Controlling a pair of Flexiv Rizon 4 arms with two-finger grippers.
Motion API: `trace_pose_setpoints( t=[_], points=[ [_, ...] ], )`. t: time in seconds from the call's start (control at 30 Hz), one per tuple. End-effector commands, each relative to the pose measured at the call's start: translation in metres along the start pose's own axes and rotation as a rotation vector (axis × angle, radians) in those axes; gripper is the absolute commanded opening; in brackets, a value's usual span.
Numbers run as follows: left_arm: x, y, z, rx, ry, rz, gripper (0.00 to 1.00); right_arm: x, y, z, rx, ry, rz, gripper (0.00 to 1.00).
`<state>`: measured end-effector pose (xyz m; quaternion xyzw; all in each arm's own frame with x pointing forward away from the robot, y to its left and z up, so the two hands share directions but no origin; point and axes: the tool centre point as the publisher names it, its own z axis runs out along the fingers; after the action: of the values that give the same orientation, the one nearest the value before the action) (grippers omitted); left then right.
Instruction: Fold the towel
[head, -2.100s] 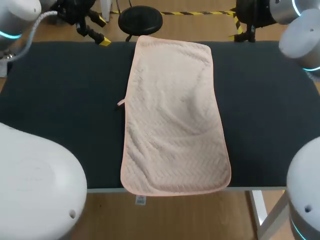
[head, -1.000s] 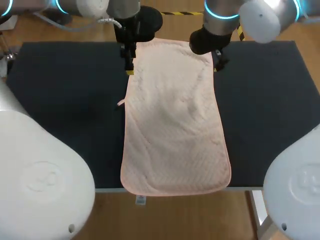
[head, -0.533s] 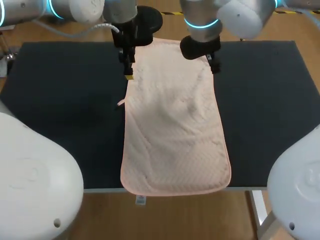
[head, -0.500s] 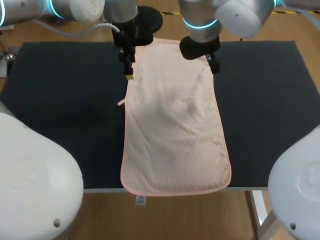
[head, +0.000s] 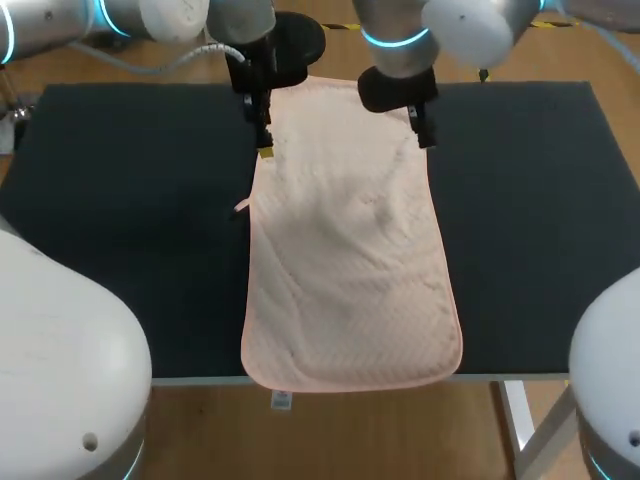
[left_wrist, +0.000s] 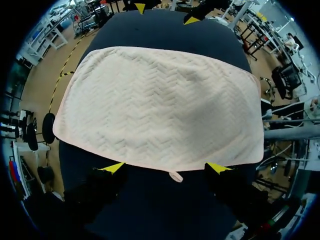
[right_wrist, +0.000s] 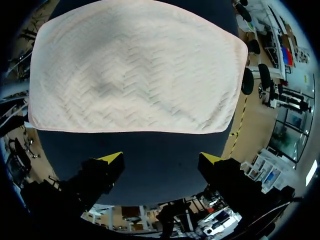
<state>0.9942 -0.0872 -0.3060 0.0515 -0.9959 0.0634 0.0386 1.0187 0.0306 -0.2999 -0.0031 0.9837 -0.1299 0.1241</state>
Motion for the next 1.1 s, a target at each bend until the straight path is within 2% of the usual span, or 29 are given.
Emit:
trace_pose_setpoints(
  t=[0.03,0.17,0.27,0.43,0.63,0.7,0.93,1.1],
  points=[
    [-0.004,-0.004,0.021,0.014,-0.006,0.009,1.00,-0.002,-0.008,0.016,-0.207,0.172,0.264,1.00],
    [0.002,-0.011,0.034,-0.021,-0.022,0.067,1.00,0.002,-0.007,0.021,-0.229,0.197,0.310,1.00],
    [0.006,-0.015,0.043,-0.055,-0.031,0.123,1.00,0.007,-0.004,0.029,-0.266,0.209,0.302,1.00],
    [0.007,-0.014,0.059,-0.074,-0.041,0.163,1.00,0.013,0.007,0.042,-0.268,0.227,0.272,1.00],
    [-0.002,-0.007,0.080,-0.070,-0.020,0.124,1.00,0.023,0.020,0.061,-0.228,0.249,0.190,1.00],
    [-0.004,-0.004,0.084,-0.066,-0.011,0.107,1.00,0.025,0.022,0.070,-0.233,0.268,0.155,1.00],
    [-0.004,0.001,0.094,-0.058,-0.029,0.113,1.00,0.030,0.029,0.087,-0.265,0.252,0.071,1.00],
    [-0.004,0.002,0.099,-0.061,-0.052,0.132,1.00,0.036,0.036,0.099,-0.270,0.261,0.051,1.00]
  ],
)
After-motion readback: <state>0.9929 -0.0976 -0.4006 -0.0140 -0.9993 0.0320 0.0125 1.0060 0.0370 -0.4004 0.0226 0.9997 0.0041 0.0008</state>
